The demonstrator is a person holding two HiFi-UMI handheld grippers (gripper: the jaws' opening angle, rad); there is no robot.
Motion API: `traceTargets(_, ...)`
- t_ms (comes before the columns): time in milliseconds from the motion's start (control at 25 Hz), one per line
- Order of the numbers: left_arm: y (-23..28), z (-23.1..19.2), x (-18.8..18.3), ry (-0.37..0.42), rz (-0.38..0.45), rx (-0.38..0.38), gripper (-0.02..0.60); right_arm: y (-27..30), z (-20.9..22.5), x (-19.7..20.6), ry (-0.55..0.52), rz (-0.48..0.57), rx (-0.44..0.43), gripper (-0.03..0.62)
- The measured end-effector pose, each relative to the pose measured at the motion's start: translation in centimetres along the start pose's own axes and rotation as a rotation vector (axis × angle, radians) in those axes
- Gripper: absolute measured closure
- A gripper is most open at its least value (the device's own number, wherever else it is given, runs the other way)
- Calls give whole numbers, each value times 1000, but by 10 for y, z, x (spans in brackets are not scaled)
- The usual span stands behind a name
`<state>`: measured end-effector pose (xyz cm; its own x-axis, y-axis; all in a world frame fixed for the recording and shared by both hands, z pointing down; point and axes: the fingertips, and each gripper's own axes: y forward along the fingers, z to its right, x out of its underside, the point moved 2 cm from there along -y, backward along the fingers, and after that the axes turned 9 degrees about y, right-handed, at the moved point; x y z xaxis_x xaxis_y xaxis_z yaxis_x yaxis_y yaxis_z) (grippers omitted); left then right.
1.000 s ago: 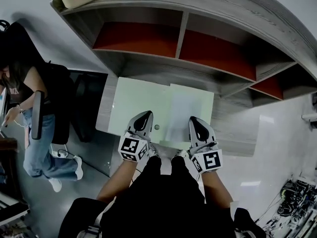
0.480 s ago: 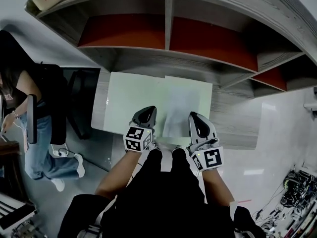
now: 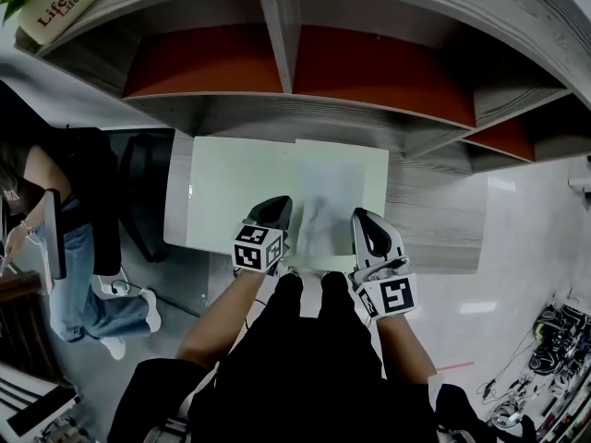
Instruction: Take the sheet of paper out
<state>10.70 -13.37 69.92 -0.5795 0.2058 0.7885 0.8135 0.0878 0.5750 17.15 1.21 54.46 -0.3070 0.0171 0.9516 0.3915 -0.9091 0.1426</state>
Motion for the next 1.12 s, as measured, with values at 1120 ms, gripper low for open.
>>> traceTargets(1120,57,21,38,-224,-214,108,449,-6,39,2,46,1,30,571)
